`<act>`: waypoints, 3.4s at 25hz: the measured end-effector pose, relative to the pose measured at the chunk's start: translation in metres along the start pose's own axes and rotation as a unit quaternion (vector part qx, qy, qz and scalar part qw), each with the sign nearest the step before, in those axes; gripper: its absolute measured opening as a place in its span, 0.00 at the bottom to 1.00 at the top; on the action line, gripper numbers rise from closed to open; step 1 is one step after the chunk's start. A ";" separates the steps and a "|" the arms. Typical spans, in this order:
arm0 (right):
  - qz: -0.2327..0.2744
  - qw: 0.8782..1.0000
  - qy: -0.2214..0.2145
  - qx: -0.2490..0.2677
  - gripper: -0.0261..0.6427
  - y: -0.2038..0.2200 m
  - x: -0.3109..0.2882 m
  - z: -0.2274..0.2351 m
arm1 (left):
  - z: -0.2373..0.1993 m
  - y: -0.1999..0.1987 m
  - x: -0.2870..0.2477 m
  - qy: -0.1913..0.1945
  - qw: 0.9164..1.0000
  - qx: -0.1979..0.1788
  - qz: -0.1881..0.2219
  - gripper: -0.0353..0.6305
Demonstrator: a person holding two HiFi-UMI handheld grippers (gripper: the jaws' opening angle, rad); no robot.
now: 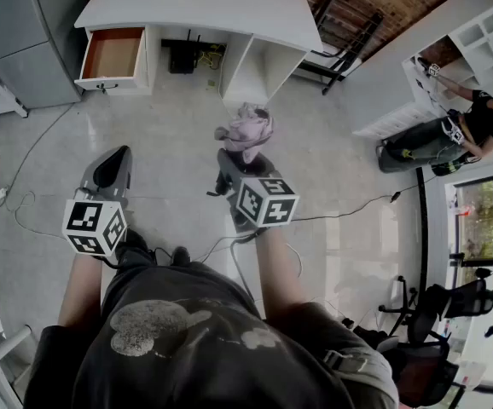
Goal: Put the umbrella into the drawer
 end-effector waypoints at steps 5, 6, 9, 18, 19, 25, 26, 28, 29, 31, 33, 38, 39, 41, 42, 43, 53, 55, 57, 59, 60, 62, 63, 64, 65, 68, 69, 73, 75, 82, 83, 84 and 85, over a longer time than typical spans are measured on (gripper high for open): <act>0.005 1.000 0.000 -0.003 0.37 -0.001 0.012 0.002 | 0.010 -0.006 0.001 0.003 1.000 -0.006 0.000 0.07; 0.006 1.000 0.000 -0.005 0.37 -0.001 0.013 0.003 | 0.011 -0.007 0.001 0.004 1.000 -0.008 0.000 0.07; 0.008 1.000 0.002 -0.005 0.37 0.000 0.016 0.003 | 0.015 -0.009 0.001 0.007 1.000 -0.014 0.002 0.07; 0.020 1.000 -0.003 -0.003 0.37 0.004 0.040 0.013 | 0.034 -0.002 0.012 0.000 1.000 0.000 -0.001 0.07; 0.022 1.000 -0.004 -0.006 0.37 0.005 0.043 0.015 | 0.036 0.000 0.014 -0.005 1.000 0.003 -0.003 0.07; 0.016 1.000 -0.011 -0.020 0.38 0.010 0.034 0.015 | 0.027 0.008 0.025 -0.019 1.000 0.002 -0.018 0.07; 0.015 1.000 -0.013 -0.020 0.38 0.010 0.031 0.014 | 0.024 0.009 0.025 -0.020 1.000 0.002 -0.021 0.07; 0.013 0.999 -0.019 -0.022 0.38 0.008 0.023 0.013 | 0.018 0.008 0.024 -0.025 0.999 0.003 -0.021 0.07; 0.011 0.999 -0.020 -0.024 0.38 0.008 0.019 0.014 | 0.015 0.007 0.022 -0.028 0.999 0.005 -0.021 0.07; 0.008 0.999 -0.019 -0.028 0.38 0.005 0.009 0.017 | 0.009 0.006 0.014 -0.029 0.999 0.006 -0.023 0.07; 0.006 0.999 -0.014 -0.033 0.38 0.000 -0.001 0.021 | 0.002 0.005 0.002 -0.025 0.999 0.004 -0.028 0.07; 0.000 0.999 -0.006 -0.043 0.38 -0.017 -0.039 0.025 | -0.030 -0.006 -0.032 -0.018 0.999 0.007 -0.028 0.07; -0.002 0.999 -0.007 -0.042 0.38 -0.021 -0.051 0.025 | -0.039 -0.008 -0.039 -0.019 0.999 0.007 -0.027 0.07; -0.006 0.999 -0.006 -0.040 0.38 -0.032 -0.075 0.026 | -0.057 -0.012 -0.057 -0.018 0.999 0.012 -0.026 0.07; -0.007 0.999 -0.006 -0.040 0.38 -0.038 -0.087 0.027 | -0.066 -0.014 -0.067 -0.016 0.999 0.015 -0.027 0.07; -0.008 0.999 -0.005 -0.041 0.38 -0.044 -0.100 0.029 | -0.076 -0.016 -0.076 -0.015 0.999 0.017 -0.028 0.07; -0.024 0.998 0.016 -0.048 0.38 -0.109 -0.226 0.031 | -0.184 -0.043 -0.174 0.004 0.998 0.025 -0.050 0.07; -0.031 0.998 0.024 -0.051 0.38 -0.117 -0.248 0.031 | -0.203 -0.048 -0.190 0.007 0.998 0.028 -0.051 0.07; -0.036 0.997 0.032 -0.052 0.38 -0.126 -0.269 0.030 | -0.222 -0.051 -0.203 0.010 0.998 0.033 -0.052 0.07; -0.038 0.997 0.034 -0.053 0.38 -0.133 -0.285 0.026 | -0.239 -0.051 -0.213 0.011 0.998 0.039 -0.055 0.07; -0.040 0.997 0.032 -0.053 0.38 -0.136 -0.291 0.025 | -0.245 -0.050 -0.217 0.010 0.997 0.042 -0.058 0.07; -0.047 0.997 0.026 -0.050 0.38 -0.139 -0.301 0.025 | -0.253 -0.048 -0.225 0.006 0.997 0.050 -0.062 0.07; -0.052 0.997 0.024 -0.048 0.38 -0.140 -0.305 0.026 | -0.256 -0.046 -0.228 0.003 0.996 0.055 -0.064 0.07; -0.056 0.997 0.021 -0.045 0.38 -0.141 -0.310 0.027 | -0.258 -0.044 -0.231 0.001 0.996 0.060 -0.066 0.07; -0.058 0.997 0.018 -0.042 0.38 -0.143 -0.314 0.029 | -0.260 -0.042 -0.234 -0.002 0.996 0.063 -0.068 0.07; -0.062 0.997 0.004 -0.035 0.38 -0.150 -0.333 0.038 | -0.265 -0.038 -0.245 -0.017 0.995 0.067 -0.072 0.07; -0.064 0.997 -0.003 -0.033 0.38 -0.152 -0.341 0.042 | -0.267 -0.038 -0.250 -0.024 0.995 0.067 -0.072 0.07; -0.075 0.996 -0.043 -0.013 0.38 -0.171 -0.385 0.059 | -0.278 -0.043 -0.276 -0.065 0.993 0.069 -0.071 0.07; -0.083 0.994 -0.068 0.006 0.38 -0.186 -0.413 0.067 | -0.289 -0.050 -0.292 -0.093 0.991 0.072 -0.067 0.07; -0.128 0.974 -0.168 0.080 0.38 -0.240 -0.499 0.085 | -0.299 -0.070 -0.334 -0.197 0.973 0.107 -0.055 0.07; -0.134 0.970 -0.182 0.089 0.38 -0.244 -0.511 0.083 | -0.301 -0.072 -0.338 -0.213 0.969 0.112 -0.052 0.07; -0.140 0.965 -0.199 0.097 0.38 -0.247 -0.522 0.079 | -0.303 -0.073 -0.340 -0.229 0.965 0.118 -0.048 0.07; -0.147 0.960 -0.216 0.106 0.38 -0.249 -0.532 0.073 | -0.306 -0.073 -0.340 -0.247 0.960 0.125 -0.046 0.07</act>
Point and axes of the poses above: the fingertips, and each gripper's own axes: x backward along the fingers, z to its right, y out of its underside, the point moved 4 cm from there along x, backward along the fingers, and after that the axes turned 5 degrees about -z, right-handed, at the moved point
